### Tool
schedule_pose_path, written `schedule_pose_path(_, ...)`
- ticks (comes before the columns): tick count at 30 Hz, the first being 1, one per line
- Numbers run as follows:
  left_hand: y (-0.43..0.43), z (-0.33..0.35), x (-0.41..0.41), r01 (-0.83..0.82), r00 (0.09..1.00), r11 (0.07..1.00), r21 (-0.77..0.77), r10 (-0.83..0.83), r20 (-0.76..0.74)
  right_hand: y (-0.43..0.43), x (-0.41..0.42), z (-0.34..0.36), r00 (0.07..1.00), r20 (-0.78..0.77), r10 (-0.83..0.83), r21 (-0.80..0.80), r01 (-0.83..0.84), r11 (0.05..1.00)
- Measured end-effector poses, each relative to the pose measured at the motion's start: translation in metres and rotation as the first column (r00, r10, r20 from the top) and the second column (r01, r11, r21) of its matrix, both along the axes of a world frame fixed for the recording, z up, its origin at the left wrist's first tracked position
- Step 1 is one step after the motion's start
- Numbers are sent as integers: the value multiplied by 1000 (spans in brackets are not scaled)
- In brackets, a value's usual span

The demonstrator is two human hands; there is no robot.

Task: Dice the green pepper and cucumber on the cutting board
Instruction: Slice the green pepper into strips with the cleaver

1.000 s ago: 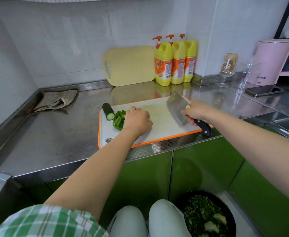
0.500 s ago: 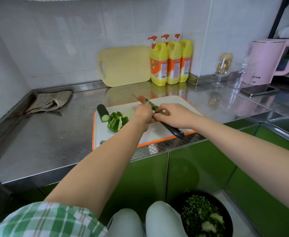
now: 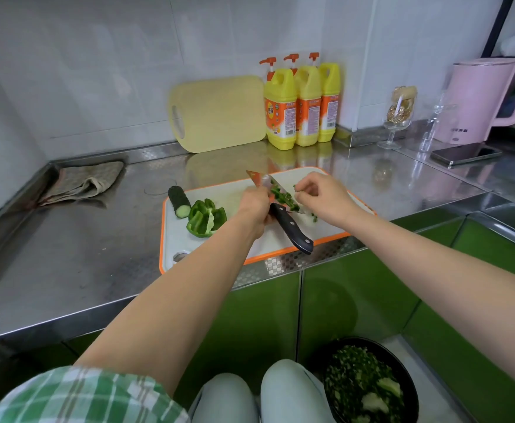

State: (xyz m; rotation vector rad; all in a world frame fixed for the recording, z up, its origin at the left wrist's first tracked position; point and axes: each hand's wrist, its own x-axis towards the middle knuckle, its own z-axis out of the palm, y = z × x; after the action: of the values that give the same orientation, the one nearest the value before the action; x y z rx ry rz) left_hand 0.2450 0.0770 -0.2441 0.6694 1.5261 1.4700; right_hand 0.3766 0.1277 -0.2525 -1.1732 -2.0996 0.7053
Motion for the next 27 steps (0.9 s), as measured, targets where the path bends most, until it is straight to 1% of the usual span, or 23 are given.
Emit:
schedule_pose_path(3, 0, -2, -4, -14, 1000, 1000, 0, 14, -27, -7, -3, 2, 995, 51, 80, -150, -72, 986)
schedule_pose_path(6, 0, -4, -8, -35, 997, 999, -3, 34, -75, -11, -12, 3, 998, -22, 64, -281, -68, 957)
schedule_pose_path(10, -1, -3, -16, -46, 996, 999, -19, 45, -78, -9, -19, 4, 990, -139, 40, -367, -89, 926)
schedule_pose_path(13, -1, -1, -22, -55, 994, 998, -27, 52, -95, -5, -20, 0, 990, -137, 30, -404, -84, 911)
schedule_pose_path(15, -1, -1, -23, -44, 993, 999, -27, 40, -114, -2, -22, -4, 995, -90, 35, -382, -67, 922)
schedule_pose_path(16, -1, -2, -22, -31, 992, 999, -29, 27, -122, -1, -22, -5, 998, -61, 33, -340, -52, 939)
schedule_pose_path(17, 0, -3, -21, -22, 992, 999, -32, 18, -129, 0, -22, -6, 999, -26, 25, -275, -31, 961)
schedule_pose_path(19, 1, -4, -19, 2, 993, 999, -35, -6, -121, 0, -23, -5, 999, 21, 29, -94, -27, 995)
schedule_pose_path(21, 2, -3, -16, 11, 995, 999, -33, -14, -99, -2, -25, -3, 993, 59, 99, 43, -102, 994)
schedule_pose_path(22, 4, -4, -15, 5, 996, 999, -36, -9, -93, -7, -26, -2, 984, 103, 143, 61, -150, 987)
schedule_pose_path(24, 6, -5, -16, -13, 996, 999, -44, 9, -87, -15, -29, -2, 956, 203, 213, -4, -216, 976)
schedule_pose_path(26, 6, -6, -18, -22, 998, 999, -43, 20, -51, -18, -30, -8, 950, 218, 222, -118, -200, 973)
schedule_pose_path(27, 6, -6, -19, -32, 999, 998, -47, 30, -44, -17, -31, -12, 952, 223, 209, -146, -179, 973)
